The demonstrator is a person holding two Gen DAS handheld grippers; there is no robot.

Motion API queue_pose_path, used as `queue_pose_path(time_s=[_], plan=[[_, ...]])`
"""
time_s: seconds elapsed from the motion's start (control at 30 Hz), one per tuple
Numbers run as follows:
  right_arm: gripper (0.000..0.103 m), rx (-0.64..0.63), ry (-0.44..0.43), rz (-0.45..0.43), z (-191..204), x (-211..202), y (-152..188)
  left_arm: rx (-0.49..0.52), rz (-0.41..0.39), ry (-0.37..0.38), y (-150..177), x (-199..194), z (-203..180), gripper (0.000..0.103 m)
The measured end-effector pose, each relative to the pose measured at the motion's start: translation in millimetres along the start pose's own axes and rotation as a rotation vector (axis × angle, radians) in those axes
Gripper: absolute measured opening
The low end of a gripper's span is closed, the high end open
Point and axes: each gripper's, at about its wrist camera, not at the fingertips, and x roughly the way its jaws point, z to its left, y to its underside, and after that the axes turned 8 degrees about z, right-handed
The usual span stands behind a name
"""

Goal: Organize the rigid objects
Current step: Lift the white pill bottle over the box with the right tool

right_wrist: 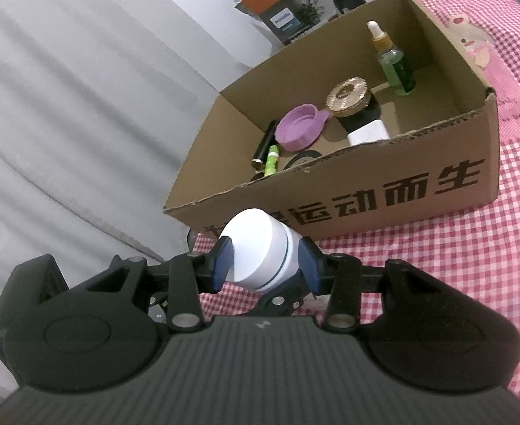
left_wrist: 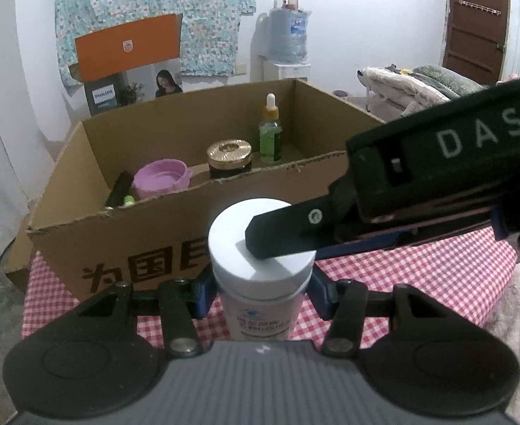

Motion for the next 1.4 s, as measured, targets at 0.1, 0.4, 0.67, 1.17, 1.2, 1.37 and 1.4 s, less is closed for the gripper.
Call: queue_pose_path(time_s=[0.1, 0.4, 0.67, 1.17, 1.2, 1.37, 1.4], plan=[[0.042, -0.027, -0.019, -0.011, 12, -9, 0, 0.019, -0.037, -0.017, -2, -22, 0, 0.054], [0.043, -0.200, -0.080, -0.151, 69, -65, -30, 0.075, -0.189, -0.041, -59, -84, 6, 0.054], [0.043, -0.153, -0.009, -0.178, 43, -80, -99, 0.076, -0.112, 0.088, -137, -32, -1, 0.054], [0.044, -0.025, 0.103, -0.037, -59, -23, -145, 0.047, 0.141, 0.176, -160, 88, -11, 0.054], [0.044, -0.032, 0.114, -0.034, -60, -19, -146, 0.048, 0.146, 0.177, -160, 89, -11, 0.054], [0.045, -0.053, 0.156, -0.011, -62, -15, -148, 0.045, 0.186, 0.190, -160, 101, -15, 0.054], [0.046, -0.056, 0.162, -0.007, -63, -13, -148, 0.043, 0.194, 0.191, -161, 103, -16, 0.054]])
